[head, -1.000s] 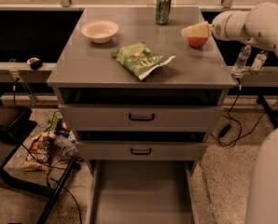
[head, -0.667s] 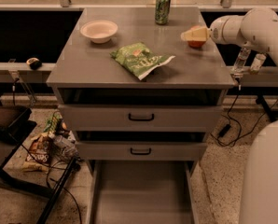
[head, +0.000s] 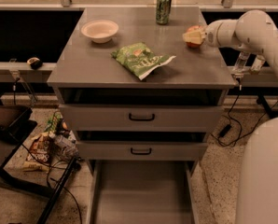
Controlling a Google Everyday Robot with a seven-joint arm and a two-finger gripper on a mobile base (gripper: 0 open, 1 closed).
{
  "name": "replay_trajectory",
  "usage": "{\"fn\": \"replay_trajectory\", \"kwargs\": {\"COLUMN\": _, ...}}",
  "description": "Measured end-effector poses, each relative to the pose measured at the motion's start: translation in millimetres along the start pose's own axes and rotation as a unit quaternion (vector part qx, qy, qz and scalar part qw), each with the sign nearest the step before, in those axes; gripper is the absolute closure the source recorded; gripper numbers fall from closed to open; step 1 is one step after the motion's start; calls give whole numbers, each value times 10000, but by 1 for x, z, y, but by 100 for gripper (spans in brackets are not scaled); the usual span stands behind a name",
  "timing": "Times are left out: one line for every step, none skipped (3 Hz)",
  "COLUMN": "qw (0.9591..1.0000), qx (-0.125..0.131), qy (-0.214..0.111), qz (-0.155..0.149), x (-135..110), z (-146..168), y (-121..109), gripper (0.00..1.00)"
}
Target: Place apple into bottom drawer
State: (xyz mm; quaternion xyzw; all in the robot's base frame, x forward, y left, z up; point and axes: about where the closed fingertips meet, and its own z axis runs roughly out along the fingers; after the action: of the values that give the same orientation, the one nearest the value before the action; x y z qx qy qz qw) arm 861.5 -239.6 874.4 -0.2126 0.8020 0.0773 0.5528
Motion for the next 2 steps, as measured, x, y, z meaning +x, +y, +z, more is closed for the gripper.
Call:
{"fn": "replay_trajectory", "kwargs": {"qw": 10000, "qx": -7, "qy": 6, "qz": 0, "x": 0, "z": 0, "y": 0, "gripper": 65}}
{"fn": "replay_trajectory", "kwargs": {"qw": 10000, "qx": -7, "qy": 6, "qz": 0, "x": 0, "z": 0, "y": 1, "gripper": 89}}
